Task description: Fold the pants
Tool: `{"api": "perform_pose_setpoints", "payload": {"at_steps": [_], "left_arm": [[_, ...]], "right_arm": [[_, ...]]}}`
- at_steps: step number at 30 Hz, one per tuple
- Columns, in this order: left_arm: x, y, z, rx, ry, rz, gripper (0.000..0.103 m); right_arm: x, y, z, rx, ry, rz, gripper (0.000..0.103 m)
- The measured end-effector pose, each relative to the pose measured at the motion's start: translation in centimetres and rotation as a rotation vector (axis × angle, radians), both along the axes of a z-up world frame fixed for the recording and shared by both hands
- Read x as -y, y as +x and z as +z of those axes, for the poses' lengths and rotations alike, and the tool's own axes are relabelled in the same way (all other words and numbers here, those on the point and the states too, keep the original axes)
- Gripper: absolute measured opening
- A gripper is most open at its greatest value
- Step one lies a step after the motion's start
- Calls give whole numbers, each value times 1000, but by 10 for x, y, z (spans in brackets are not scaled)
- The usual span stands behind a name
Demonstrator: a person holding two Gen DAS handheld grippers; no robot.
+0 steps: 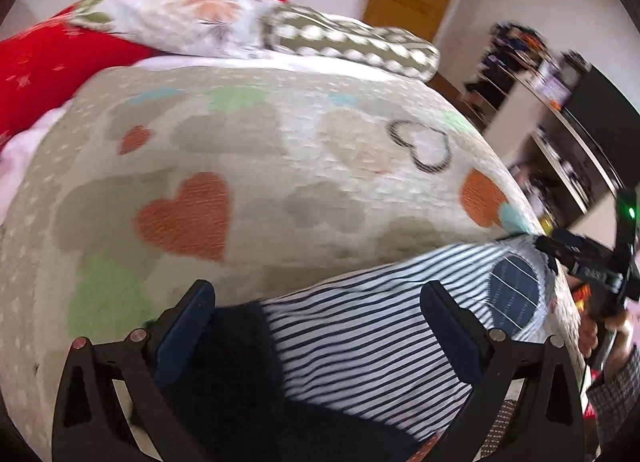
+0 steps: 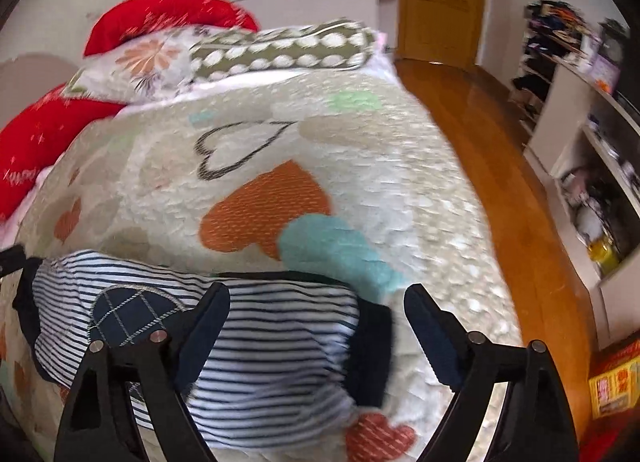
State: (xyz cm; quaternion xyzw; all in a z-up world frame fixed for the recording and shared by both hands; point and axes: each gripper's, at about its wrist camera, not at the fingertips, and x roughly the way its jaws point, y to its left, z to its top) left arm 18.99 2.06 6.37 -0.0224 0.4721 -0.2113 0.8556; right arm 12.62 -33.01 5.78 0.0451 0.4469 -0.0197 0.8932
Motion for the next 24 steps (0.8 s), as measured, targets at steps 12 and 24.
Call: {"api": "perform_pose_setpoints", "payload": {"at_steps": [12,24], "left_arm": [[59,8,-32,-136,13,-196,17],[-41,-46,42,21,-186,45,77]], "right_arm": [[-24,17,-13,-60,78,127,90],[20,-92,7,82,213,-94,89]]}}
